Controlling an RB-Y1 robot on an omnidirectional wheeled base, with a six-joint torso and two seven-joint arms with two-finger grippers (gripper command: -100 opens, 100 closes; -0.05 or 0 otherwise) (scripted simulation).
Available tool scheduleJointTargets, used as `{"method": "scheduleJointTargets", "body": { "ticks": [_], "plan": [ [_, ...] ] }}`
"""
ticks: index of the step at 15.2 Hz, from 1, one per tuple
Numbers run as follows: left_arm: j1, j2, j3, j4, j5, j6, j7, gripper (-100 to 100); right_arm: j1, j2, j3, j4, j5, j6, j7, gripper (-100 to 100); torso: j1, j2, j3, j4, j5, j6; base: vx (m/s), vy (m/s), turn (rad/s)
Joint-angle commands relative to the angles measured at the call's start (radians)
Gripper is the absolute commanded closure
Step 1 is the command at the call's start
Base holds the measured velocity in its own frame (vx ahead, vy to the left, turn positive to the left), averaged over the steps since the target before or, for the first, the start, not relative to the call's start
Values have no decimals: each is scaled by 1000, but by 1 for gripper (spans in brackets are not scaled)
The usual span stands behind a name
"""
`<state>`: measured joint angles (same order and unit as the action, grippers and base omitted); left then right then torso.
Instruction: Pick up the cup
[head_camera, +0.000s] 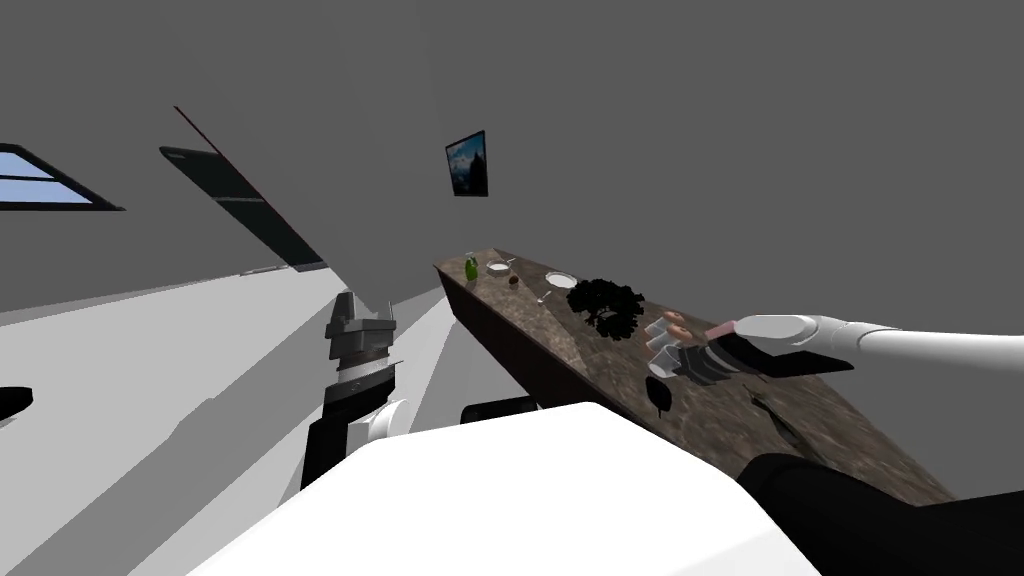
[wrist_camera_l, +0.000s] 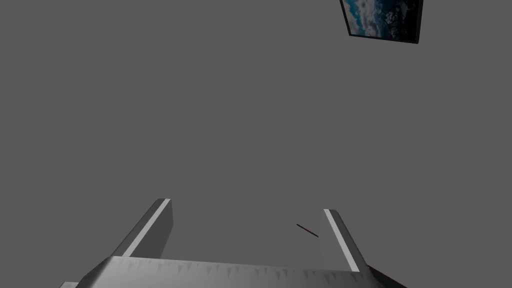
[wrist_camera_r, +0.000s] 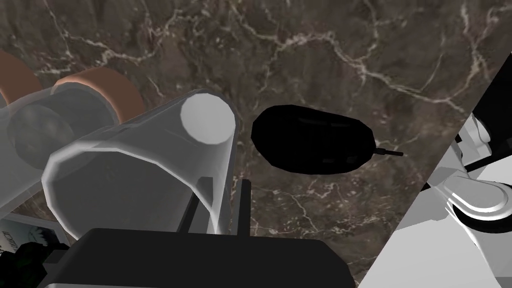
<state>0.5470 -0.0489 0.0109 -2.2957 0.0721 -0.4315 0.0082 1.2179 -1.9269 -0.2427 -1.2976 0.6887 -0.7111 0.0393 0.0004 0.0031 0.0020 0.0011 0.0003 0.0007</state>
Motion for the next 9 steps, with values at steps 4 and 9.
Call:
{"method": "scheduleJointTargets", "body": {
  "ticks": [4,9],
  "plan": [
    [0,0,0,0,0,0,0,0,-3,-61,3,-5,-37,1,1,100,1,-1,-1,0,0,-2,-2,-3,-54],
    [0,0,0,0,0,0,0,0,-26,-111,-7,-10,-28,-15,-29,100,2,0,0,0,2,-2,0,-4,-190]
  ]
}}
